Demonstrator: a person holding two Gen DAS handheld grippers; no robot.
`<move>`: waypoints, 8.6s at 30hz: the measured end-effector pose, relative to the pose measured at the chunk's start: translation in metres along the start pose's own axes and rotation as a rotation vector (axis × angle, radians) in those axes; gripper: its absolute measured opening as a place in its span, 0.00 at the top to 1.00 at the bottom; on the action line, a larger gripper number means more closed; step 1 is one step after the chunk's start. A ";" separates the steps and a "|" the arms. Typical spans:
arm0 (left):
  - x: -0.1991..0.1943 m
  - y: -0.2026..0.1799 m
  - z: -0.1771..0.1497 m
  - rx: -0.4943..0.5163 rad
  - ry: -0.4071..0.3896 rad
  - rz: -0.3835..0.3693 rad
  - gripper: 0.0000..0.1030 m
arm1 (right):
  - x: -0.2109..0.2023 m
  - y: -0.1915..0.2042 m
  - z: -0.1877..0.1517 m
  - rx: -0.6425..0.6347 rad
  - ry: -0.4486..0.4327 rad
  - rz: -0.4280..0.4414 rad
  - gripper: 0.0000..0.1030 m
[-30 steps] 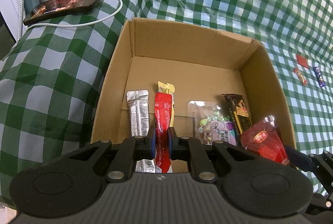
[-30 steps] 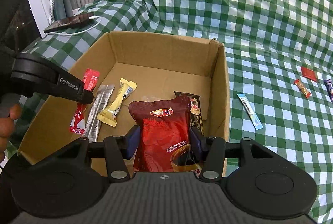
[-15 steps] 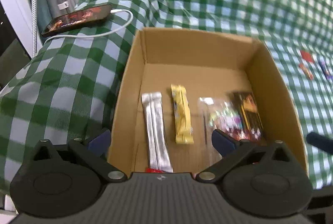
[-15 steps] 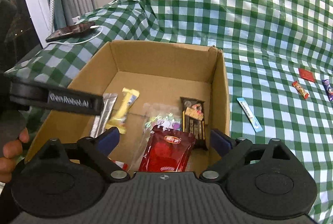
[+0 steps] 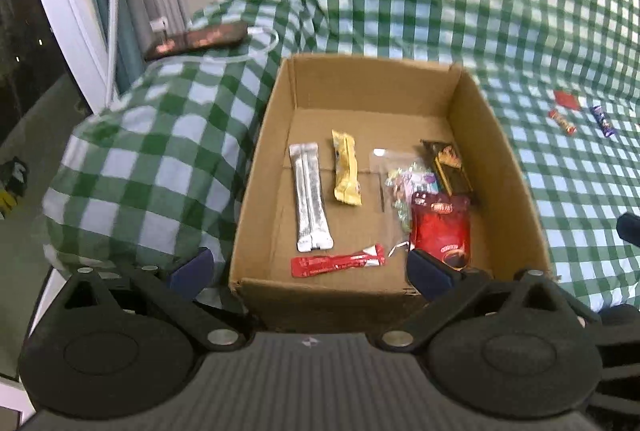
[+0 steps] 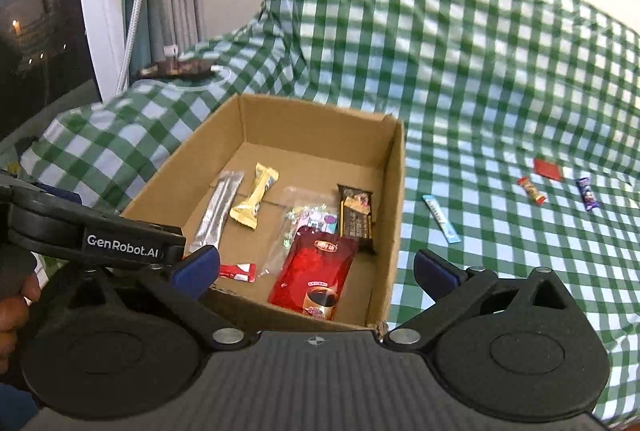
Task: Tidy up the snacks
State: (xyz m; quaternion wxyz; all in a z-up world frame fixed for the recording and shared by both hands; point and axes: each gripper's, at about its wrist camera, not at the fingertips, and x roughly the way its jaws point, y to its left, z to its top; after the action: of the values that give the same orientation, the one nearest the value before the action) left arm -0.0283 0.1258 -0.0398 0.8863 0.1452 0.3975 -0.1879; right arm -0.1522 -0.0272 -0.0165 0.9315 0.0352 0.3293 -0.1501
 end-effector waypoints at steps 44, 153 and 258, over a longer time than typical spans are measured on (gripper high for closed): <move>-0.096 0.001 -0.034 0.029 -0.182 -0.014 0.00 | -0.093 0.022 -0.030 -0.009 -0.180 -0.047 0.00; 0.053 -0.216 0.116 0.150 0.034 -0.325 0.85 | 0.044 -0.319 -0.008 0.421 -0.209 -0.296 0.77; 0.089 0.007 0.076 -0.103 0.093 -0.166 0.84 | 0.083 -0.034 0.023 0.097 0.131 0.048 0.77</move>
State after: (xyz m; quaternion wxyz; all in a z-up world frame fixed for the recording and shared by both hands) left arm 0.0784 0.0821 -0.0580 0.8546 0.0746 0.4580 -0.2331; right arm -0.0878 -0.0848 -0.0493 0.9084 0.0979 0.3812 -0.1411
